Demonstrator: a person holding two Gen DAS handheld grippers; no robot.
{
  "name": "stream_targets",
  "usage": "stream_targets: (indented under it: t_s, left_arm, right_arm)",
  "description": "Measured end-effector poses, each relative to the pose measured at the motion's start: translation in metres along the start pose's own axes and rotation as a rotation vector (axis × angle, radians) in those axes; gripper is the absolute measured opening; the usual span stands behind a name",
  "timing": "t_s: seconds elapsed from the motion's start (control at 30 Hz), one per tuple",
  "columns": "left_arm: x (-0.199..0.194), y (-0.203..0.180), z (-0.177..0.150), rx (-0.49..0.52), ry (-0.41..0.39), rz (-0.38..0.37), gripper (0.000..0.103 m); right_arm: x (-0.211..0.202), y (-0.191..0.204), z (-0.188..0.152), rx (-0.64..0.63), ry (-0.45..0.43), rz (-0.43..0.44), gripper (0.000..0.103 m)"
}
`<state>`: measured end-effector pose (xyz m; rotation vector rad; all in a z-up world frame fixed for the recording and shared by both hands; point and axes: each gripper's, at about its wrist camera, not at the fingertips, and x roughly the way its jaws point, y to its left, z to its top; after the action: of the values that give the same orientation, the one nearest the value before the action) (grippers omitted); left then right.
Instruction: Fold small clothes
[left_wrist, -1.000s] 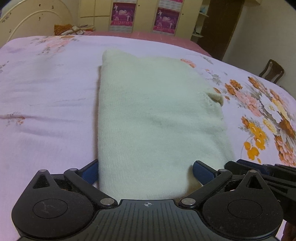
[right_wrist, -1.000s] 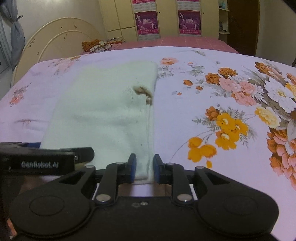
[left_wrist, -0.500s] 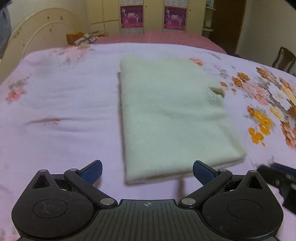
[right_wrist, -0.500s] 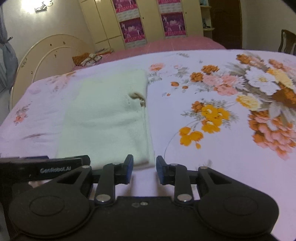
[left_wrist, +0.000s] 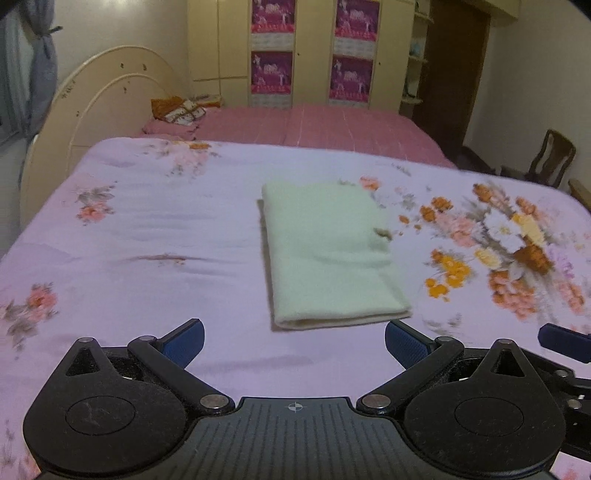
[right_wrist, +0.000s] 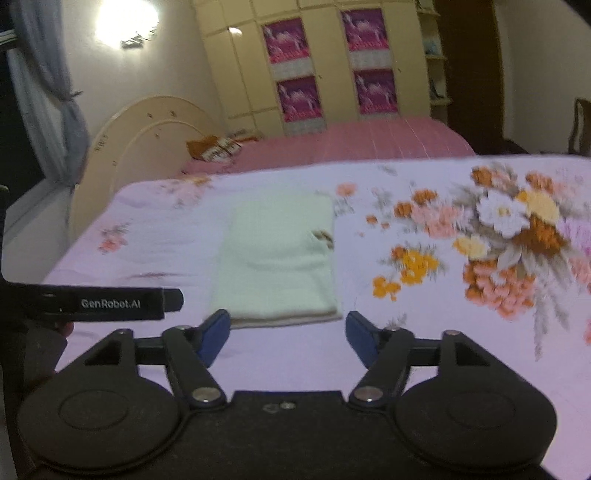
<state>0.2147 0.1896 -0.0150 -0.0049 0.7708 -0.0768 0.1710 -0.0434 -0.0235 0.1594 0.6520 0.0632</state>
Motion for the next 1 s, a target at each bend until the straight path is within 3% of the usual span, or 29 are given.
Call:
stream_targets:
  t_s: [0.13,0.2,0.33,0.53,1.0]
  left_arm:
    - [-0.045,-0.003,-0.017,-0.065,-0.044,-0.011,0.103]
    - [-0.064,-0.009,-0.028,-0.085,-0.056,0.026,0.103]
    - [-0.102,-0.031,-0.051,-0.032,-0.084,0.118,0.103]
    - [-0.148,-0.049,-0.079,-0.052,-0.101,0.111,0.103]
    - [-0.185,-0.068,-0.097,-0.050,-0.142,0.109,0.103]
  right_arm:
    - [-0.033,-0.002,-0.003,-0.021,-0.016,0.018,0.078]
    - [-0.053,-0.006,-0.008,-0.017,-0.016,0.031,0.079]
    - [-0.096,-0.011,-0.021,-0.051,-0.064,0.024,0.081]
    - [-0.146,-0.020,-0.031,-0.068,-0.148,0.009,0.081]
    - [-0.180,-0.030,-0.045,-0.051,-0.207,0.010,0.082]
